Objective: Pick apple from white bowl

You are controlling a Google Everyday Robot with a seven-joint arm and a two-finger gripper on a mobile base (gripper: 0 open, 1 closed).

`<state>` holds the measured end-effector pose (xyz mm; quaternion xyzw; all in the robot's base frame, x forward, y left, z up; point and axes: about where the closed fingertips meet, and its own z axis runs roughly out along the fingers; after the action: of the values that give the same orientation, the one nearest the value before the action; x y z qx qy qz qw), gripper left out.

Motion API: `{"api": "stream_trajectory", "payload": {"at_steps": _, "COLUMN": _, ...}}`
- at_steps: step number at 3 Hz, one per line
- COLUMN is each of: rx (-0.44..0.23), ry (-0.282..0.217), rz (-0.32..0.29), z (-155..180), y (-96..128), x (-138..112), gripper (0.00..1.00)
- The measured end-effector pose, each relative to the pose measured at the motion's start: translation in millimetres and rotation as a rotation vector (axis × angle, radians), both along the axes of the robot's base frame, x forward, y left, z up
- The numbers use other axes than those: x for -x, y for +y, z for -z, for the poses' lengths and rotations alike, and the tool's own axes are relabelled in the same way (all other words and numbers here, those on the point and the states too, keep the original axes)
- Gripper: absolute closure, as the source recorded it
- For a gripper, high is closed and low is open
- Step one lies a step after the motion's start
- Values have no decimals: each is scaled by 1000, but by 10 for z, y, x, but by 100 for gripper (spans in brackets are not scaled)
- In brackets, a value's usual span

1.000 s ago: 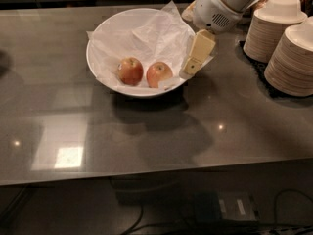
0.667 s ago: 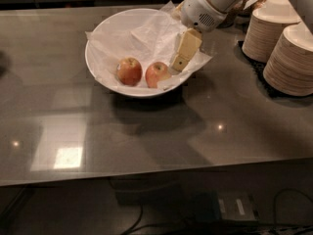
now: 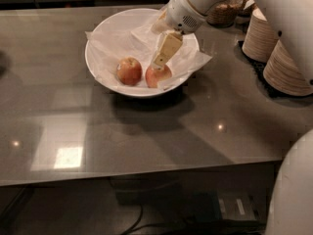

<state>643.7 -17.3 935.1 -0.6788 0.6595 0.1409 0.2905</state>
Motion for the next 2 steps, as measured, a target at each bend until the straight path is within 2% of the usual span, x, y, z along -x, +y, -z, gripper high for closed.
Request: {"api": "stream_trajectory", "payload": {"at_steps": 2, "rx": 17, "ry": 69, "rz": -82, "z": 319, "y": 302, "x": -95, "gripper": 23}}
